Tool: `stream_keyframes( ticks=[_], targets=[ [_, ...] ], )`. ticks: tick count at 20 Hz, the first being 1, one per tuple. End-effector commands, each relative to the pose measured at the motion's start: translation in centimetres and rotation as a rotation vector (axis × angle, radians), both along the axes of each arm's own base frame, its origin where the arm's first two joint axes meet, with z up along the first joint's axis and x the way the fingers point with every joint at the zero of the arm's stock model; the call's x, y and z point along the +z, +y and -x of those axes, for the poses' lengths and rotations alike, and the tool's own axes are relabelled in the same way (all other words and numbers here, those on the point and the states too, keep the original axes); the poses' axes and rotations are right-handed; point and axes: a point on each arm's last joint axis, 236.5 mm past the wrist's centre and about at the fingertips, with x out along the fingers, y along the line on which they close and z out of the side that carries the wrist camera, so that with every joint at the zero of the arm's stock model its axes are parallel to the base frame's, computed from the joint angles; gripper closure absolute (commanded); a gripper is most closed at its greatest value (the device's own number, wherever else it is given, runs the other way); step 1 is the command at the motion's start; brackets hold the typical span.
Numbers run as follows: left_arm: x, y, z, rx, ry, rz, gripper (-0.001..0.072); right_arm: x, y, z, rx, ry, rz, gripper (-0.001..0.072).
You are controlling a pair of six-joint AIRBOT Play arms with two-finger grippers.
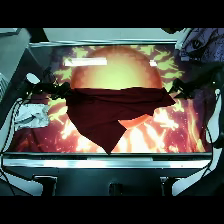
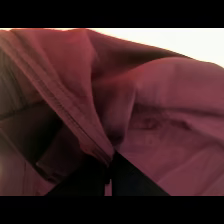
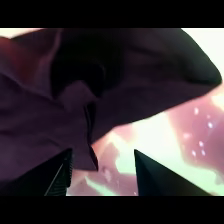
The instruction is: Fold the clothes and pants, and hang the long-sleeved shirts on hangers.
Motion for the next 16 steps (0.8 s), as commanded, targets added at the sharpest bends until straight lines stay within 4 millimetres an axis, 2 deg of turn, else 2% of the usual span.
stream_keyframes(
  ticks=[1,4,7,8,11,13,14,16],
  targets=[
    [-0.3,-0.2,0.7,-0.018,0.029,0.004,0.0689,-1.2,2.4,3.8,0.072,0.061,-0.107,0.0262],
    [-0.3,-0.3,0.8,-0.019,0.032,0.005,0.0689,-4.4,5.5,5.6,0.057,0.094,-0.156,0.0261],
    [-0.3,-0.3,0.8,-0.019,0.032,0.005,0.0688,-7.0,8.7,6.6,0.087,0.107,-0.177,0.0259],
    [-0.3,-0.3,0.8,-0.02,0.032,0.005,0.0689,-7.6,9.5,6.6,0.097,0.101,-0.168,0.0237],
    [-0.3,-0.3,0.8,-0.02,0.032,0.005,0.0688,-8.4,10.4,5.8,0.088,0.067,-0.144,0.0243],
    [-0.3,-0.2,0.8,-0.02,0.031,0.004,0.0688,-8.6,10.0,5.2,0.066,0.049,-0.13,0.0246],
    [-0.3,-0.2,0.8,-0.02,0.031,0.004,0.0689,-8.7,9.8,5.1,0.065,0.047,-0.119,0.0259],
    [-0.3,-0.2,0.8,-0.019,0.031,0.004,0.0689,-8.8,9.6,4.8,0.059,0.034,-0.11,0.042]
  ],
)
